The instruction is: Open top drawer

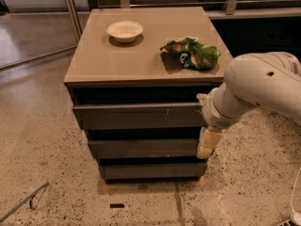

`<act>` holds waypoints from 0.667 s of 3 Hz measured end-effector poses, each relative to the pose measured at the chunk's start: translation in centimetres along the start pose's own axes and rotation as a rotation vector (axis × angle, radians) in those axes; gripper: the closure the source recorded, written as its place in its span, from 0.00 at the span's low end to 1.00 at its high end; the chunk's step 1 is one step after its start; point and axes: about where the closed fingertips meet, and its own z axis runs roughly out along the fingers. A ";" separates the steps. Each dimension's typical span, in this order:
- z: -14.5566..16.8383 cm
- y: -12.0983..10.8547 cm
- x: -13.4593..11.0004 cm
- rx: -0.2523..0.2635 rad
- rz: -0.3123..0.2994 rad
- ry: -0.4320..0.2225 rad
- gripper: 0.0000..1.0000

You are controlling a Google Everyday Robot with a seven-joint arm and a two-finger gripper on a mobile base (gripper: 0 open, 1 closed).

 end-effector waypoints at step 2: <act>4.7 -1.3 0.1 -0.031 0.026 -0.052 0.00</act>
Offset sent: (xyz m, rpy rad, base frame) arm 0.0463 0.0143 -0.0634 0.0986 0.0436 0.0031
